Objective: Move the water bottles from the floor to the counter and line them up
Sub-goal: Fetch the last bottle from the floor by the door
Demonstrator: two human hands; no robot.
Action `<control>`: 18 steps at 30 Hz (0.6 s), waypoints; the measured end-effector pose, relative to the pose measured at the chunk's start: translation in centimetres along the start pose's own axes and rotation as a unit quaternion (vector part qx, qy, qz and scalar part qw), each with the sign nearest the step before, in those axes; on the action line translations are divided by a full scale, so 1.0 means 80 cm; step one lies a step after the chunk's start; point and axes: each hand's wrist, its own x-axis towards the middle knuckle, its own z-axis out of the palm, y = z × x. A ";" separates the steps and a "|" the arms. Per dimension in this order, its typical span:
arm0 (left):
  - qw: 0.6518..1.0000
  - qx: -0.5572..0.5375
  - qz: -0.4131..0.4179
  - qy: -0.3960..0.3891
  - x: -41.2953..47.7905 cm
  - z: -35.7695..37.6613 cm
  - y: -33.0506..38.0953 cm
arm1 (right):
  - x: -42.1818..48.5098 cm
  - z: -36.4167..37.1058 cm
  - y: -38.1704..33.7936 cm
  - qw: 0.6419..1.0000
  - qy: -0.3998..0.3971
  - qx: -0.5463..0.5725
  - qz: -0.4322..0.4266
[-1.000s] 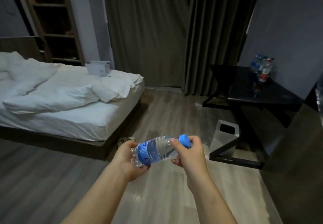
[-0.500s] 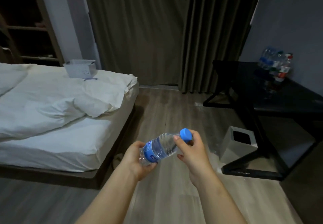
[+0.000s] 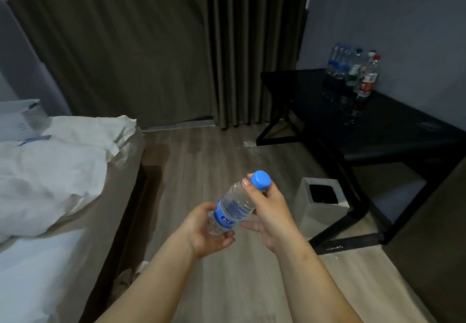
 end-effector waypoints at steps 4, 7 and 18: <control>0.997 0.079 -0.003 0.010 0.080 0.083 0.066 | 0.114 -0.034 -0.043 0.999 0.037 0.005 -0.017; 0.990 0.133 0.028 0.048 0.130 0.128 0.108 | 0.185 -0.054 -0.065 0.998 0.049 0.015 -0.023; 0.966 0.238 0.096 -0.033 0.319 0.254 0.279 | 0.413 -0.103 -0.096 0.989 0.141 -0.031 -0.028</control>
